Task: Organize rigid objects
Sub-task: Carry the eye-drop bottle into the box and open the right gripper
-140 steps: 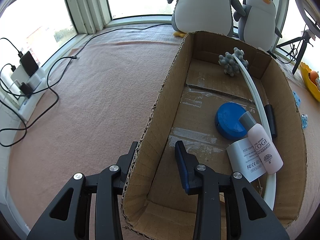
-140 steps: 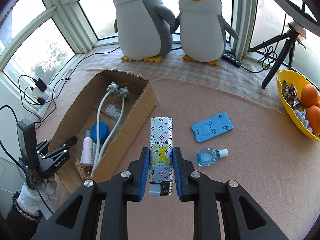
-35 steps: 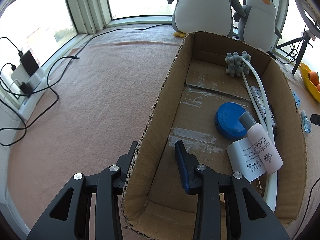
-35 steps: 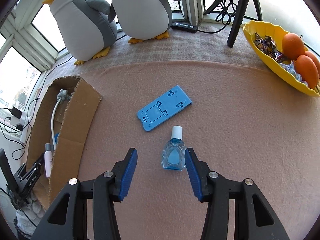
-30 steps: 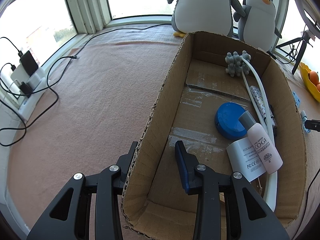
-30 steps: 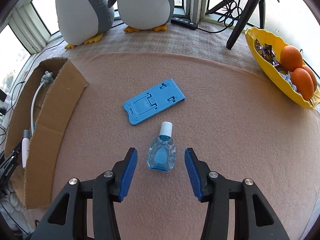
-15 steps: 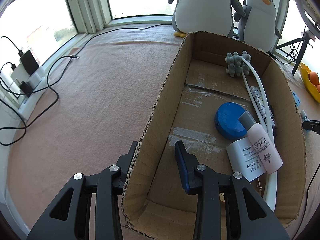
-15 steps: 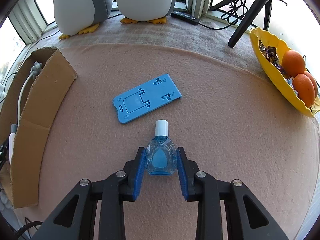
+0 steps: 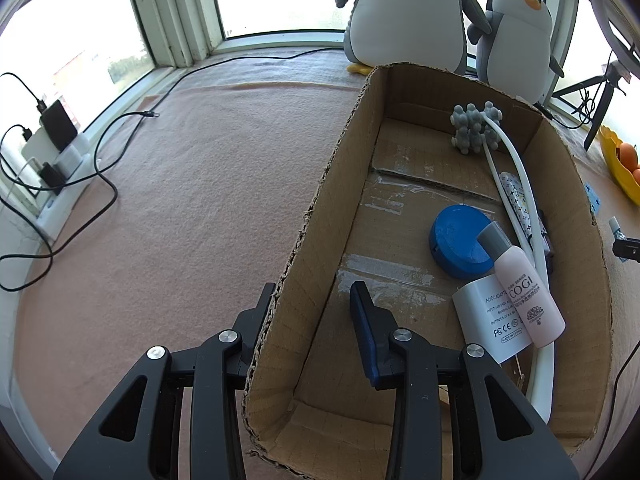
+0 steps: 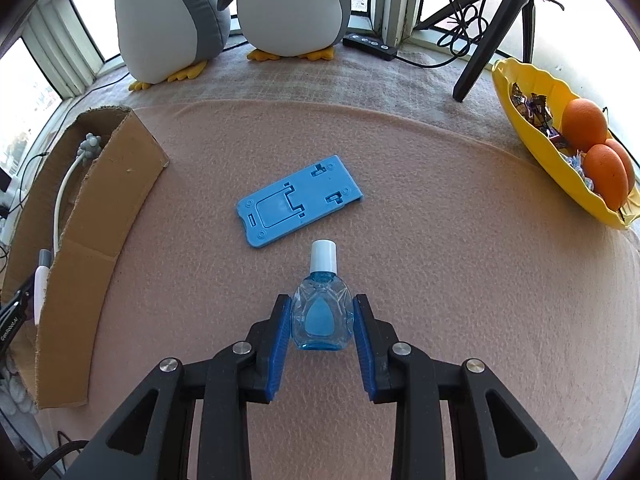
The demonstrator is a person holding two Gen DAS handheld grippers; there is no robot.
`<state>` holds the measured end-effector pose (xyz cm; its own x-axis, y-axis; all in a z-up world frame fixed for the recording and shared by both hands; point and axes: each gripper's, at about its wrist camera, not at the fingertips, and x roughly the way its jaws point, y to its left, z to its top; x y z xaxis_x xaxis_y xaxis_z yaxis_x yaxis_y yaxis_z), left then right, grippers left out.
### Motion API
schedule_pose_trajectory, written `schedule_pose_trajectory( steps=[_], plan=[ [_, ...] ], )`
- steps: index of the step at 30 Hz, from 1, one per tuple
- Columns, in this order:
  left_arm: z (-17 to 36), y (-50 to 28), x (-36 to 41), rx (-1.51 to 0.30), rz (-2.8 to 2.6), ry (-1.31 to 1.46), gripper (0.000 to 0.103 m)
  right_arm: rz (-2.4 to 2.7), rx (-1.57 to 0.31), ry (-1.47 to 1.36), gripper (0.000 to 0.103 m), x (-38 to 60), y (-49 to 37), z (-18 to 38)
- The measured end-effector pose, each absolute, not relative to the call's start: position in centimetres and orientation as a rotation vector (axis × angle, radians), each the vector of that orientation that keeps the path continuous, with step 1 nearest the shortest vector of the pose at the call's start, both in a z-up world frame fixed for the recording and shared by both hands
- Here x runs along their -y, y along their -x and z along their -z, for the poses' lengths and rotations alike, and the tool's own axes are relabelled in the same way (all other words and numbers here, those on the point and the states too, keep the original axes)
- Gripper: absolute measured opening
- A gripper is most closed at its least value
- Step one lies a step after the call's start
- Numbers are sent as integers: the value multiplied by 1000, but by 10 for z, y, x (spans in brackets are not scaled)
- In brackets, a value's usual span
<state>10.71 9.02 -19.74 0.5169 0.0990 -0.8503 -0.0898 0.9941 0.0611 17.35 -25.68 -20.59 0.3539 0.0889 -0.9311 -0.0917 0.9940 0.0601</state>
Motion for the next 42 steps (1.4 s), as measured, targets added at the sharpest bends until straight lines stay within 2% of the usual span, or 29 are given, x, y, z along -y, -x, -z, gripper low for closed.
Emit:
schedule_pose_trajectory(
  steps=[10, 20, 30, 42],
  plan=[
    [197, -107, -90, -1021, -113, -10, 35, -197, -1123, 18, 28, 225, -171, 169],
    [197, -107, -91, -1022, -113, -10, 35, -367, -1050, 64, 28, 146, -173, 136],
    [198, -107, -91, -1021, -110, -5, 35, -471, -1031, 132, 28, 77, -177, 137],
    [198, -107, -92, -1022, -110, -5, 35, -509, -1057, 139, 28, 53, -182, 150]
  ],
)
